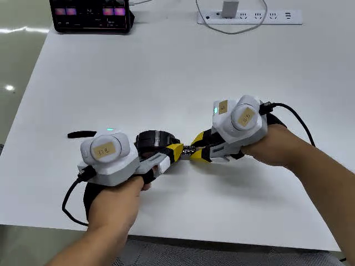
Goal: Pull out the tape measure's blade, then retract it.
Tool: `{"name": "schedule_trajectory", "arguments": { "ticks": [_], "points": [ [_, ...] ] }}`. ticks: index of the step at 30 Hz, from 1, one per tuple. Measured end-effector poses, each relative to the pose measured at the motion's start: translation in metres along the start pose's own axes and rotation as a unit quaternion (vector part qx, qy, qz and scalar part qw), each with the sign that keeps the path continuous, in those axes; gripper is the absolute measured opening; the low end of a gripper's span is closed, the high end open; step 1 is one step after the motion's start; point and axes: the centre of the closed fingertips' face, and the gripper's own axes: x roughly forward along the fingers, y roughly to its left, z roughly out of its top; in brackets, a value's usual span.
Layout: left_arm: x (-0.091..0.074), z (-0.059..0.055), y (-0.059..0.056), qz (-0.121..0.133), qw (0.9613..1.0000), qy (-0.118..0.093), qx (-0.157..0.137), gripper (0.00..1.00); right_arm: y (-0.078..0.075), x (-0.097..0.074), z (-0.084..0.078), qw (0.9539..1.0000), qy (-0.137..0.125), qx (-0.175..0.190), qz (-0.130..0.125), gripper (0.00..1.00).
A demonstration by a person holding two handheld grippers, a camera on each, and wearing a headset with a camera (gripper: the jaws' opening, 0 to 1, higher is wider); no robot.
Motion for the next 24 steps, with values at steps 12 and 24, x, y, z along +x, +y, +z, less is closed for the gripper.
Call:
{"name": "schedule_trajectory", "arguments": {
  "ticks": [12,24],
  "points": [
    [0.0009,-0.0002,0.0008,0.001,1.0,-0.001,-0.001,0.58,0.0007,0.0065,0.0071,0.9998,-0.017,0.008,0.007,0.11],
    [0.0013,0.0004,0.0008,0.003,1.0,-0.006,-0.003,0.59,0.0014,0.0074,0.0084,0.9997,-0.022,0.01,0.006,0.12]
  ]
}}
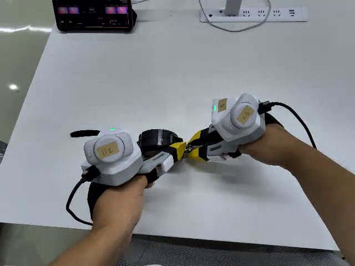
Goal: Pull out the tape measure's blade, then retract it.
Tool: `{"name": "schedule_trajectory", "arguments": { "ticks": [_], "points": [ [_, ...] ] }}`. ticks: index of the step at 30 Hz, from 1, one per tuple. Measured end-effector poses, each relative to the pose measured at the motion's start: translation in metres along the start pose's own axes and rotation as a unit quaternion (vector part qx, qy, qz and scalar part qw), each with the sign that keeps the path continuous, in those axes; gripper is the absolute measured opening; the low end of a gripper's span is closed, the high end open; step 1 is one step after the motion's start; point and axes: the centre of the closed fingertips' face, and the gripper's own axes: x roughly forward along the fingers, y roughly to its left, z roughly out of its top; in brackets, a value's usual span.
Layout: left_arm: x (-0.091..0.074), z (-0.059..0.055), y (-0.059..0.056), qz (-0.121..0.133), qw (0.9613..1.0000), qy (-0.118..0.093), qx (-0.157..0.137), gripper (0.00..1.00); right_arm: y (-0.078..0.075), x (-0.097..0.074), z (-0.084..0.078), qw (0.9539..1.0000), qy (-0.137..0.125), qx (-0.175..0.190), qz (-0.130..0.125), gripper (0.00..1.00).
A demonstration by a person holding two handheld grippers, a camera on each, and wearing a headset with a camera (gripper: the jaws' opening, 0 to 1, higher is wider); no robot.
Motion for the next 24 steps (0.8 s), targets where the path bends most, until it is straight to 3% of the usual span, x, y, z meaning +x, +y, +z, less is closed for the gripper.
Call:
{"name": "schedule_trajectory", "arguments": {
  "ticks": [19,24],
  "points": [
    [0.0,0.0,-0.001,-0.008,1.0,0.002,0.004,0.61,-0.001,-0.013,-0.002,0.9995,-0.01,0.028,-0.012,0.17],
    [0.0,0.001,-0.001,-0.009,0.9998,-0.002,0.02,0.61,0.0,-0.015,-0.004,0.9992,-0.011,0.036,-0.013,0.22]
  ]
}}
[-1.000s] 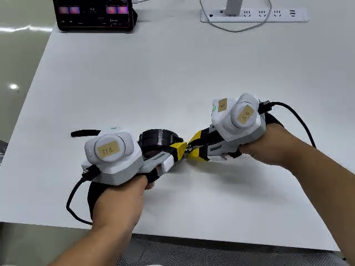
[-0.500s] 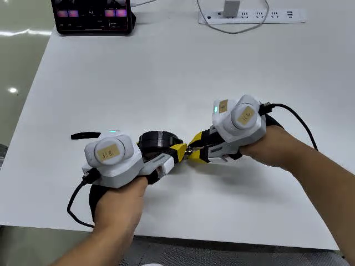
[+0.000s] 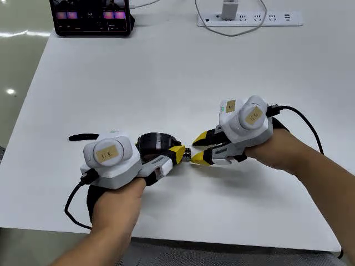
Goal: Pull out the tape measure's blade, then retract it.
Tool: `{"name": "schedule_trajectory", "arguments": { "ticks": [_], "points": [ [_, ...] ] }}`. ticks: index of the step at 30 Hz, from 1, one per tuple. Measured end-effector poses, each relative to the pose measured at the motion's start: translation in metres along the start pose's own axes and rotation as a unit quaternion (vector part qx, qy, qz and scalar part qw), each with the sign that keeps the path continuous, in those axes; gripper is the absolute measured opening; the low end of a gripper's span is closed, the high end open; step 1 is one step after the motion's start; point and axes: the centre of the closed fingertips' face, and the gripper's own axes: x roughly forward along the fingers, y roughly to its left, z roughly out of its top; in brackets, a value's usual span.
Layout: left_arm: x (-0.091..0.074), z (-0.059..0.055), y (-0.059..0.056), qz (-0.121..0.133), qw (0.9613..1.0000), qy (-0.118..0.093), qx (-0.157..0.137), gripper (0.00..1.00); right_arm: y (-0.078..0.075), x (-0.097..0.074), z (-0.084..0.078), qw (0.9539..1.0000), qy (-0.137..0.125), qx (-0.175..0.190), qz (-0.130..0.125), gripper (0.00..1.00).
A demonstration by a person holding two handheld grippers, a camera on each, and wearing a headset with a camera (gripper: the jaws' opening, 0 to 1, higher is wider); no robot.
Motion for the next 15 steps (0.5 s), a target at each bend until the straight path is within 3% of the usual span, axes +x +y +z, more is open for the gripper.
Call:
{"name": "schedule_trajectory", "arguments": {
  "ticks": [15],
  "points": [
    [-0.0051,0.0042,-0.0021,-0.008,0.9989,-0.001,0.046,0.6,0.0046,-0.0091,0.0025,0.9999,-0.012,0.011,-0.002,0.3]
  ]
}}
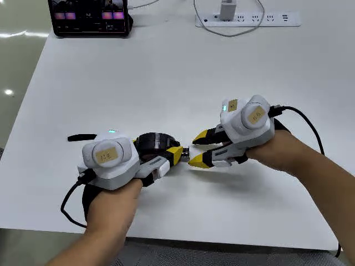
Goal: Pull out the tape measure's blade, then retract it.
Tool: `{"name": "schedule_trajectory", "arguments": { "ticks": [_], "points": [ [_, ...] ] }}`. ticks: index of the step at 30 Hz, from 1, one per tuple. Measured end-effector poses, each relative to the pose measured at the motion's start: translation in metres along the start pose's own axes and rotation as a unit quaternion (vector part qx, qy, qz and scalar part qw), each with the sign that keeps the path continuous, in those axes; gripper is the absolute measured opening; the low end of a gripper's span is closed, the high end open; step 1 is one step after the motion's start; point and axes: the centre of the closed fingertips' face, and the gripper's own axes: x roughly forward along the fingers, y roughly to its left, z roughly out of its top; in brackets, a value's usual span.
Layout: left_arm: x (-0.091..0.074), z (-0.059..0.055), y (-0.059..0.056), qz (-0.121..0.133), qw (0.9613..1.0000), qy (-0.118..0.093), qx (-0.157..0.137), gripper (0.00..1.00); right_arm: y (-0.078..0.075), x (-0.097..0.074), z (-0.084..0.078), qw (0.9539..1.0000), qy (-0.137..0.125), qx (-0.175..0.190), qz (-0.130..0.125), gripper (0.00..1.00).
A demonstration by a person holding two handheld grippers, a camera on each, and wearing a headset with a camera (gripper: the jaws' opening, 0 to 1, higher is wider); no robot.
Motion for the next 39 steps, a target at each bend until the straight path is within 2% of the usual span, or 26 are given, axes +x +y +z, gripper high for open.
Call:
{"name": "schedule_trajectory", "arguments": {
  "ticks": [3,14,18,23,29,34,39],
  "points": [
    [-0.003,0.002,-0.002,-0.007,0.9999,-0.004,0.012,0.61,0.0,-0.004,0.0,1.0,-0.004,0.001,-0.007,0.36],
    [-0.013,0.004,-0.009,-0.037,0.9965,-0.008,0.075,0.65,0.0,-0.017,-0.01,0.9996,0.007,0.01,-0.027,0.43],
    [-0.017,0.005,-0.008,-0.044,0.9958,-0.008,0.08,0.69,0.001,-0.022,-0.012,0.9993,0.006,0.01,-0.035,0.47],
    [-0.023,0.007,-0.006,-0.049,0.9931,-0.013,0.106,0.69,0.0,-0.03,-0.013,0.9988,0.0,0.011,-0.048,0.53],
    [-0.03,0.007,0.001,-0.047,0.9912,-0.013,0.123,0.72,0.001,-0.04,-0.016,0.998,-0.003,0.009,-0.062,0.57],
    [-0.035,0.005,0.006,-0.051,0.9903,-0.008,0.129,0.78,0.004,-0.047,-0.018,0.9974,-0.006,0.013,-0.071,0.61],
    [-0.041,0.001,0.005,-0.063,0.9879,-0.006,0.142,0.84,0.009,-0.053,-0.021,0.9969,-0.007,0.017,-0.077,0.65]
  ]
}}
